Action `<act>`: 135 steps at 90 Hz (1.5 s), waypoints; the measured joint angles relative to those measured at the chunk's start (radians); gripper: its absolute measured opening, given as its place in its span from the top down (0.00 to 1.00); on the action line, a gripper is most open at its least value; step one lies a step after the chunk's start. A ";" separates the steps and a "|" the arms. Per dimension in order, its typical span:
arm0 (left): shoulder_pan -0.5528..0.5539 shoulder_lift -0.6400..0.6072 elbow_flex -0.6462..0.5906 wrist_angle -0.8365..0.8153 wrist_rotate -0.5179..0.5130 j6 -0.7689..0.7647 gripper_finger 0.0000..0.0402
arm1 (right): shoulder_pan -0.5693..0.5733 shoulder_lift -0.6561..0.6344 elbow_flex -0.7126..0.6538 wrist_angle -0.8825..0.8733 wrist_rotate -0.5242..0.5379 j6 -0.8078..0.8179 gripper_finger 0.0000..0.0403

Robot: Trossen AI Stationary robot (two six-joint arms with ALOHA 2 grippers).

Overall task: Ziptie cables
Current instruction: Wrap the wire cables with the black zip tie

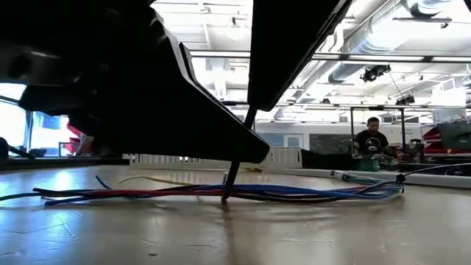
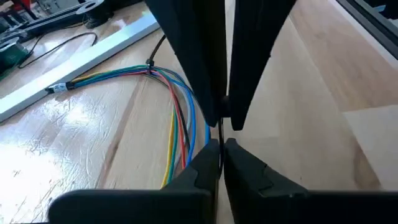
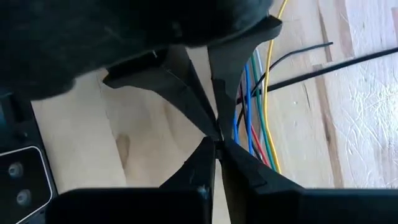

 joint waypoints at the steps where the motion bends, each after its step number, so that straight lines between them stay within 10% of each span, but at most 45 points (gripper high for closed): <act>1: 0.000 0.000 0.000 0.000 -0.003 0.000 1.00 | 0.000 0.000 0.000 0.000 0.000 0.000 1.00; 22: -0.010 0.000 0.000 0.002 -0.055 -0.007 1.00 | 0.001 -0.003 0.000 0.021 0.025 -0.035 0.97; 69: -0.015 -0.002 0.002 0.003 -0.061 -0.017 1.00 | 0.043 -0.092 0.000 0.029 0.066 -0.145 0.57; 100: -0.014 -0.002 0.002 0.000 -0.029 -0.044 1.00 | 0.182 -0.203 0.001 -0.320 0.439 0.074 0.61; 135: 0.008 -0.002 0.002 0.007 0.057 -0.141 1.00 | 0.116 -0.231 -0.290 -0.228 0.335 0.136 0.65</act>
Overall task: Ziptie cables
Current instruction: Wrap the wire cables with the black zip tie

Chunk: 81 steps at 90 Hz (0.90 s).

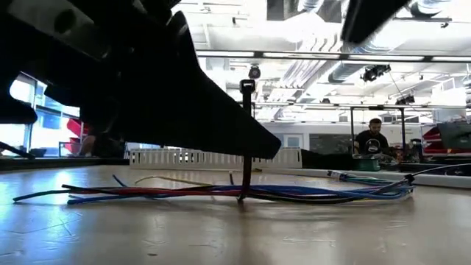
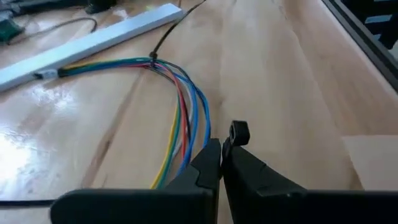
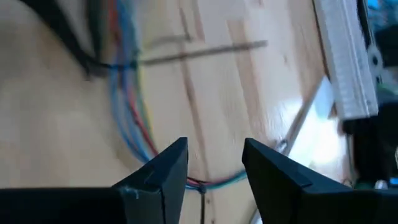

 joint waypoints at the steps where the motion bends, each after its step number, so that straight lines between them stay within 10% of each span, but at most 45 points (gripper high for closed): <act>1: 0.000 0.000 0.000 0.000 0.000 0.000 1.00 | -0.004 -0.006 -0.017 0.017 -0.005 0.003 0.65; 25: 0.000 -0.001 0.000 -0.023 0.006 -0.039 1.00 | -0.081 -0.246 -0.599 0.805 -0.144 -0.180 0.65; 50: 0.009 -0.002 -0.001 -0.024 -0.005 -0.051 1.00 | -0.166 -0.405 -1.058 1.590 0.092 -0.188 0.65; 81: 0.025 -0.002 -0.001 -0.002 0.062 -0.047 1.00 | -0.429 -0.376 -1.218 1.850 -0.241 -0.240 0.65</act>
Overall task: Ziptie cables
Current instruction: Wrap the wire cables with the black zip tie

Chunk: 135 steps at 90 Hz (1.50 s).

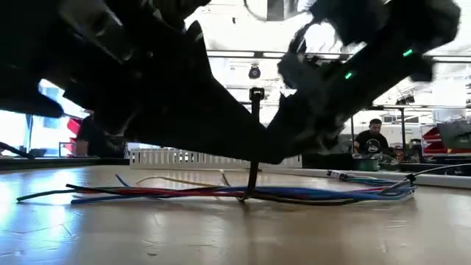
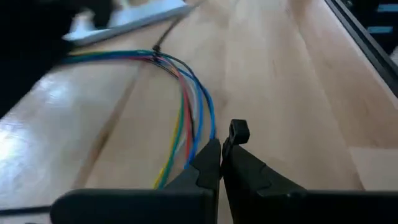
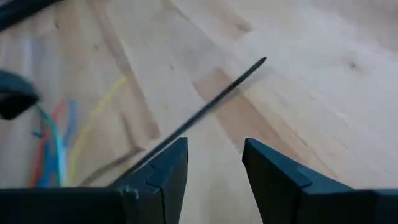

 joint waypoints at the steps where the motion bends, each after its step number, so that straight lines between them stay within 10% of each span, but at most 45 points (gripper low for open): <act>1: 0.000 0.000 0.000 0.000 0.005 -0.001 1.00 | -0.010 0.000 -0.001 0.008 -0.016 -0.005 0.65; 43: 0.000 0.000 0.000 -0.010 0.080 -0.023 1.00 | -0.204 0.111 -0.005 0.157 -0.283 -0.047 0.42; 99: 0.000 0.000 0.000 -0.031 0.088 -0.022 1.00 | -0.157 0.166 -0.005 0.317 -0.445 -0.169 0.42; 135: 0.000 0.000 0.000 -0.031 0.087 -0.023 1.00 | -0.153 0.168 -0.007 0.316 -0.318 -0.203 0.72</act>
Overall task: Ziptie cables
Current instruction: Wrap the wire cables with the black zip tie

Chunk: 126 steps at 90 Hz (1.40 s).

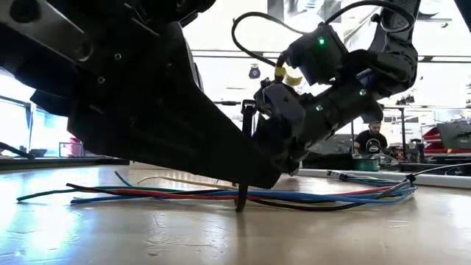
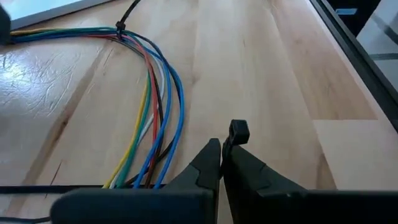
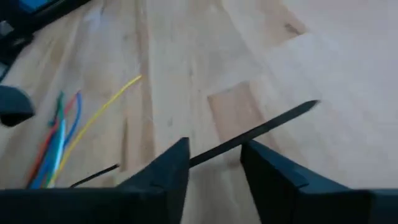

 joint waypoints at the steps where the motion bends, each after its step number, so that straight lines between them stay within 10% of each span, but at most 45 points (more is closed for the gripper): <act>1: 0.000 0.000 0.000 0.000 0.000 0.000 1.00 | 0.000 0.000 0.000 0.000 0.001 0.000 0.73; 44: 0.000 0.000 0.000 0.000 0.001 0.001 1.00 | 0.031 -0.001 0.000 0.007 0.010 -0.043 0.87; 126: 0.002 -0.030 0.000 -0.030 0.001 0.017 1.00 | 0.316 -0.004 0.002 0.036 0.527 -0.230 0.99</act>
